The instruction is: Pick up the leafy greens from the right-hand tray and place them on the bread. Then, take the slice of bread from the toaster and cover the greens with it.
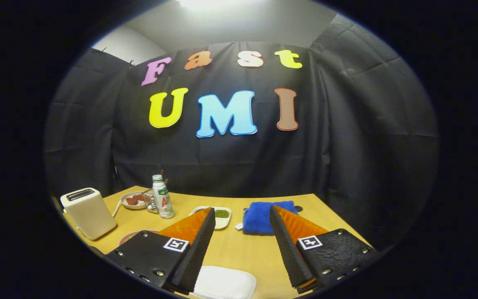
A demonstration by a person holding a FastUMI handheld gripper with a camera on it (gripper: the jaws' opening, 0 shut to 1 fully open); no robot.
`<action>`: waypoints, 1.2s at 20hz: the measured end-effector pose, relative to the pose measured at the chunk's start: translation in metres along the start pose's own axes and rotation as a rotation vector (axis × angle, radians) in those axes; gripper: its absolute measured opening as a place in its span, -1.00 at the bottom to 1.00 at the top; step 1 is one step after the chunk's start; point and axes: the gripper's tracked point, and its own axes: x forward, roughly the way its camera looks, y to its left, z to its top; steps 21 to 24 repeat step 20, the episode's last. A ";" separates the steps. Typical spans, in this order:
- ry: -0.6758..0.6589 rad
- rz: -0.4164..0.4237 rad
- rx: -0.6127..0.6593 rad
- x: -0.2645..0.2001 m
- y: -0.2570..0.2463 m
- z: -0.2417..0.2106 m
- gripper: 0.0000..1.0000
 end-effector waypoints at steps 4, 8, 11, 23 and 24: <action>-0.018 -0.079 -0.040 -0.021 -0.078 0.001 0.62; -0.035 -0.163 -0.098 -0.037 -0.154 -0.002 0.62; -0.064 -0.171 -0.091 -0.046 -0.193 -0.001 0.62; -0.174 -0.097 -0.077 -0.042 -0.253 -0.013 0.62; -0.174 -0.097 -0.077 -0.042 -0.253 -0.013 0.62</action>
